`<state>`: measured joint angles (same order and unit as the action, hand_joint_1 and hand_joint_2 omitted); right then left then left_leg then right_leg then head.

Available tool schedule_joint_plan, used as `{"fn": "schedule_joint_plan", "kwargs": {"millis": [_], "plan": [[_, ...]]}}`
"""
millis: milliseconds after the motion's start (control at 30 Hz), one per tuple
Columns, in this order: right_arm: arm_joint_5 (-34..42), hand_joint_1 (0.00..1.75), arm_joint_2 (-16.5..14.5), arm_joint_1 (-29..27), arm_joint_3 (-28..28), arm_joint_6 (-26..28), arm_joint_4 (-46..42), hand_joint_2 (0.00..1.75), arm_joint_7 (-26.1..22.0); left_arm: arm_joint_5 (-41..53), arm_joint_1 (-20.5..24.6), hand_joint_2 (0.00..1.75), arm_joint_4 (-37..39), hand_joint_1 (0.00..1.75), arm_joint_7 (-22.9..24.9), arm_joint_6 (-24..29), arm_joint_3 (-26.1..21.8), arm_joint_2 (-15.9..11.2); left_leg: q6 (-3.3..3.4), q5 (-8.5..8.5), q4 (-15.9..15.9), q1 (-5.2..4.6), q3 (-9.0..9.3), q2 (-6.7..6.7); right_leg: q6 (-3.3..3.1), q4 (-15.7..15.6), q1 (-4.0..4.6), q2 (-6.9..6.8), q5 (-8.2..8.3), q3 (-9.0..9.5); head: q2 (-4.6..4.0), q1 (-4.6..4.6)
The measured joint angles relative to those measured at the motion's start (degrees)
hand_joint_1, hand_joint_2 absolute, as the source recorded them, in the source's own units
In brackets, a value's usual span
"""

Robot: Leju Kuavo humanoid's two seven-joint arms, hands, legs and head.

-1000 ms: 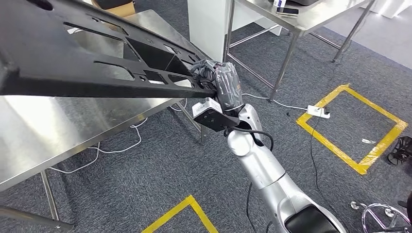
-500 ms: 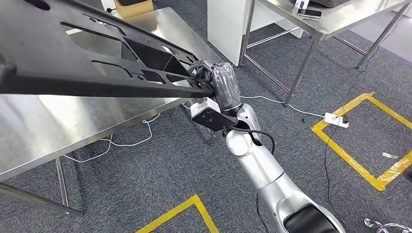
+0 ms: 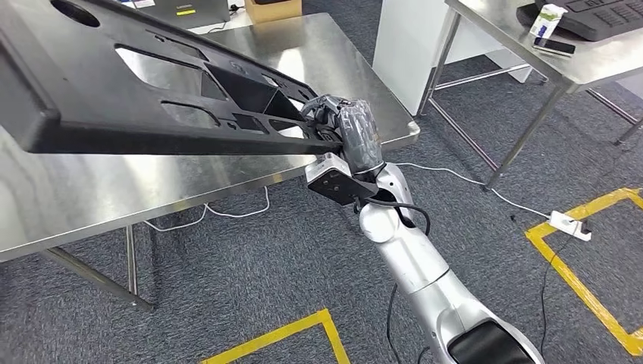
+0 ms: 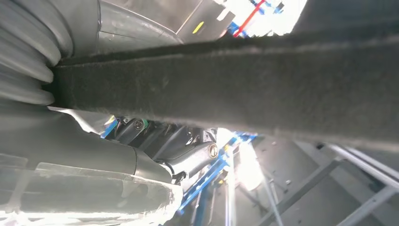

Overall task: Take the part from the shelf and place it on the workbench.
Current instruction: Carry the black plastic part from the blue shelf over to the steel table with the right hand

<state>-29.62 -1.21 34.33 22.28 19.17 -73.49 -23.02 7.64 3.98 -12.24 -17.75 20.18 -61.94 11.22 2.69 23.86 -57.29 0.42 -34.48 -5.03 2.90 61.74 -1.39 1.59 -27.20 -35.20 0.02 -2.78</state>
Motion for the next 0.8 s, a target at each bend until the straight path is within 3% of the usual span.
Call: {"fn": "schedule_joint_plan", "kwargs": {"millis": [67,133,200,233,300,367,400,433,500,533,600,667,733,800], "plan": [[0.06,1.75,0.07,-0.01,0.07,0.00,0.10,1.75,-0.14,0.01,-0.03,1.75,0.00,0.00,0.00,0.10,0.00,-0.02,-0.74,0.23,-0.42,-0.07,-0.45,-0.87,-0.37,-3.64,-0.04,0.91,1.35,1.57,0.00,0.02],[0.06,1.75,0.06,-0.01,0.13,0.00,0.16,1.75,-0.21,0.01,-0.18,1.75,0.00,0.00,0.00,0.19,-0.01,-0.04,-1.40,0.17,-0.47,0.10,-0.81,-1.38,-1.21,-3.64,0.10,0.13,1.52,1.55,0.00,0.05],[0.05,1.75,-0.10,0.11,0.13,0.00,0.19,1.75,-0.24,0.01,-0.26,1.75,0.00,0.00,0.00,0.22,-0.02,-0.09,-2.00,0.97,-1.77,0.19,-1.48,0.30,-1.98,-3.85,-0.13,-0.65,1.66,1.78,0.00,0.11],[0.05,1.75,-0.19,0.17,0.13,0.00,0.19,1.75,-0.27,0.01,-0.21,1.75,0.00,0.00,0.00,0.23,-0.02,-0.11,-2.28,2.14,-3.79,0.21,-2.41,1.73,-2.38,-3.97,-0.23,-1.09,1.64,1.94,0.00,0.18],[0.09,1.75,-0.24,0.22,0.13,0.00,0.26,1.75,-0.32,0.01,-0.07,1.75,0.00,0.00,0.00,0.23,-0.02,-0.13,-2.79,5.61,-11.15,0.32,-6.06,4.18,-3.04,-3.97,0.02,-2.17,1.36,2.19,0.00,0.30],[0.13,1.75,-0.21,0.20,0.14,0.00,0.44,1.75,-0.32,0.01,-0.05,1.75,0.00,0.00,0.01,0.23,-0.02,-0.13,-3.02,7.16,-16.79,0.53,-9.28,4.74,-3.31,-3.96,0.27,-3.33,1.16,2.31,0.00,0.30],[0.16,1.75,-0.21,0.21,0.14,0.00,0.52,1.75,-0.33,0.01,-0.07,1.75,0.00,0.00,0.01,0.23,-0.02,-0.14,-3.00,6.29,-16.42,0.58,-9.31,4.86,-3.35,-3.96,0.35,-3.87,1.08,2.39,0.00,0.30],[0.22,1.75,-0.23,0.22,0.15,0.01,0.56,1.75,-0.37,0.01,-0.09,1.75,0.00,0.00,0.01,0.23,-0.02,-0.18,-2.83,4.52,-13.71,0.60,-8.07,5.12,-3.36,-3.96,0.42,-4.39,0.98,2.51,0.00,0.30],[0.45,1.75,-0.31,0.39,0.16,0.04,0.59,1.75,-0.44,0.00,-0.02,1.75,0.00,0.00,-0.02,0.25,-0.02,-0.32,-2.09,0.97,-5.60,0.35,-3.84,6.95,-3.16,-3.97,0.76,-5.33,0.69,2.85,0.00,0.27],[0.57,1.75,-0.34,0.54,0.17,0.06,0.62,1.75,-0.49,-0.02,0.05,1.75,0.00,0.00,-0.04,0.27,-0.02,-0.38,-1.69,0.11,-2.73,0.11,-2.32,7.82,-2.96,-3.99,0.92,-5.72,0.53,2.98,0.00,0.24],[0.76,1.75,-0.41,0.83,0.17,0.09,0.74,1.75,-0.52,-0.05,0.15,1.75,0.00,0.00,-0.09,0.35,-0.02,-0.44,-1.07,0.09,-1.01,-0.38,-1.57,8.30,-2.43,-4.11,1.12,-6.58,0.27,3.22,0.00,0.20],[0.80,1.75,-0.57,0.99,0.22,0.13,0.83,1.75,-0.54,-0.08,0.12,1.75,-0.01,0.00,-0.10,0.40,-0.04,-0.44,-0.59,-0.14,-0.48,-0.48,-1.39,7.18,-1.87,-4.44,1.22,-7.35,0.13,3.58,0.00,0.22],[0.75,1.75,-0.69,1.16,0.32,0.21,0.87,1.75,-0.58,-0.11,0.07,1.75,-0.01,0.00,-0.12,0.42,-0.07,-0.42,-0.14,-0.67,0.61,-0.17,-0.60,6.24,-1.44,-3.79,1.33,-6.57,-0.54,3.50,-0.01,0.15],[0.62,1.75,-0.61,1.35,0.42,0.66,1.01,1.75,-0.84,-0.16,0.11,1.75,0.00,0.00,-0.17,0.43,-0.07,-0.39,0.20,-1.02,1.29,0.05,-0.05,5.57,-1.67,0.34,1.10,-4.32,-2.55,1.57,-0.01,0.01]]}}
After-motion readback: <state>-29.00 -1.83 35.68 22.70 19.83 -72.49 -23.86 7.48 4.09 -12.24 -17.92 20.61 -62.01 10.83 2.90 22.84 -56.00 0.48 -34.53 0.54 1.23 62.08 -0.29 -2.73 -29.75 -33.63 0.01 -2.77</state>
